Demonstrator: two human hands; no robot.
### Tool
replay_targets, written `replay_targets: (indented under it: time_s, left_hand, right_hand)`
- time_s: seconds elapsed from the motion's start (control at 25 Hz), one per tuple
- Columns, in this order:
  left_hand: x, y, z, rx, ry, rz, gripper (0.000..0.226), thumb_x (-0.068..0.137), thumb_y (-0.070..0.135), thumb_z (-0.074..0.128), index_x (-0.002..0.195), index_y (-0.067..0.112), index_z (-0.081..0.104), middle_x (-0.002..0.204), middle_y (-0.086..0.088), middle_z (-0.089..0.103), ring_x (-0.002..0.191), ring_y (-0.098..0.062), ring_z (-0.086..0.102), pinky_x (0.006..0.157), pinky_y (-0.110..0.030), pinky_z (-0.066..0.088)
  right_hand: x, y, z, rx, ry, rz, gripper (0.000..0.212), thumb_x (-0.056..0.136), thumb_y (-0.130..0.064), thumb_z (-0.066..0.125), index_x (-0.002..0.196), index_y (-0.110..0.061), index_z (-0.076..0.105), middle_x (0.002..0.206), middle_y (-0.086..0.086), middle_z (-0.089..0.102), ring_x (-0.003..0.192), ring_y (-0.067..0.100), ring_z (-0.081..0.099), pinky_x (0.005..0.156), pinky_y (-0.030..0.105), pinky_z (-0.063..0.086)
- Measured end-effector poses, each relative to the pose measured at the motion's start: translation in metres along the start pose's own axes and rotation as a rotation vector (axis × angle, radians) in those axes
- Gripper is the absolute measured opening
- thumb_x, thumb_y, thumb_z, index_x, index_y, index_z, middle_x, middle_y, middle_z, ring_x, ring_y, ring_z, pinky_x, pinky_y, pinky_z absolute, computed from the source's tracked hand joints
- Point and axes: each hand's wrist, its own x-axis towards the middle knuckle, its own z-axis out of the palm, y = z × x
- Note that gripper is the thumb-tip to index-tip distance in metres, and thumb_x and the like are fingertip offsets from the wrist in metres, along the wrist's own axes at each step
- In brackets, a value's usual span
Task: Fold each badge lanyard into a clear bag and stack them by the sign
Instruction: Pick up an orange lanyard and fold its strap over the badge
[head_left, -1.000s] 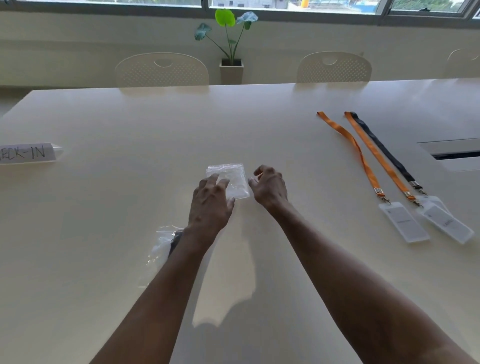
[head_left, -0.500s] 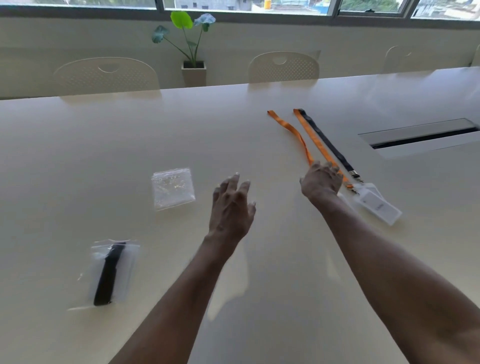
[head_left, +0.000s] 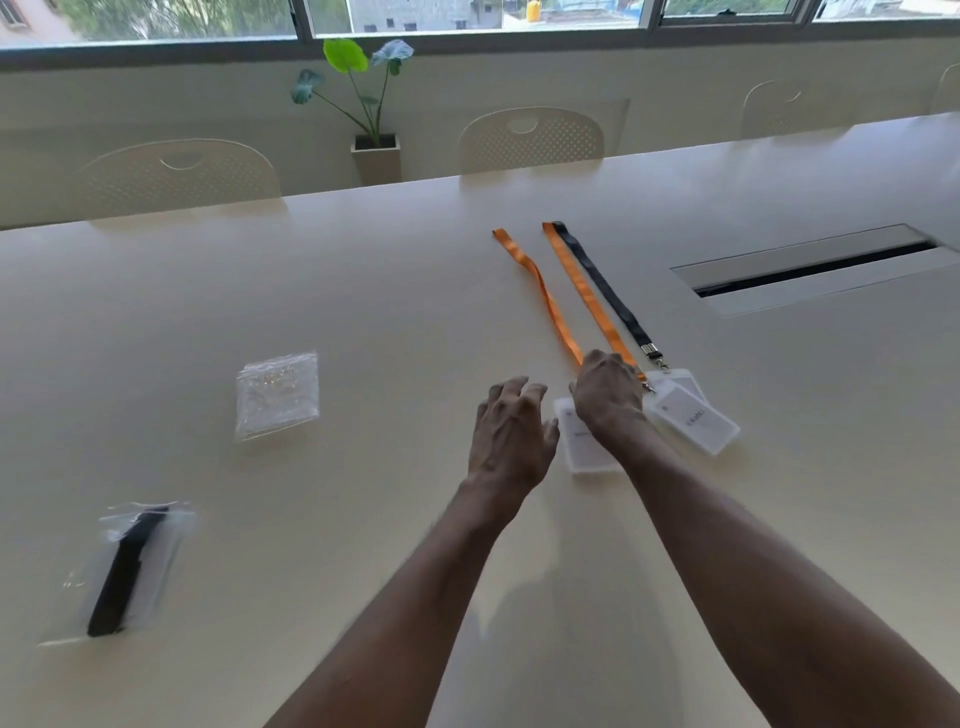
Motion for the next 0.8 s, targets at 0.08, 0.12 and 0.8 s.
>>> replay_targets:
  time_s: [0.08, 0.12, 0.8]
  left_hand:
    - [0.0, 0.006, 0.006, -0.025, 0.003, -0.016, 0.045, 0.099, 0.029, 0.063, 0.14, 0.01, 0.059, 0.147, -0.012, 0.057, 0.139, -0.031, 0.049, 0.114, -0.04, 0.041]
    - [0.0, 0.008, 0.008, -0.048, 0.01, -0.03, 0.045, 0.1, 0.029, 0.062, 0.14, 0.009, 0.06, 0.145, -0.012, 0.059, 0.137, -0.031, 0.051, 0.113, -0.04, 0.043]
    - [-0.069, -0.003, -0.067, -1.083, 0.023, -0.31, 0.021, 0.095, 0.016, 0.074, 0.116, 0.011, 0.071, 0.099, -0.009, 0.078, 0.084, -0.013, 0.073, 0.07, -0.025, 0.058]
  right_hand:
    - [-0.005, 0.003, -0.003, 0.038, 0.026, -0.034, 0.024, 0.103, -0.021, 0.063, 0.116, -0.001, 0.062, 0.117, 0.02, 0.069, 0.108, 0.032, 0.068, 0.088, 0.035, 0.053]
    - [-0.007, 0.004, -0.006, 0.084, 0.037, -0.044, 0.023, 0.102, -0.02, 0.063, 0.113, 0.0, 0.064, 0.114, 0.021, 0.07, 0.106, 0.032, 0.069, 0.085, 0.034, 0.052]
    - [-0.08, -0.019, -0.063, 1.591, -0.39, 0.092, 0.02, 0.099, -0.008, 0.069, 0.116, -0.006, 0.057, 0.095, 0.017, 0.073, 0.083, 0.025, 0.074, 0.076, 0.039, 0.062]
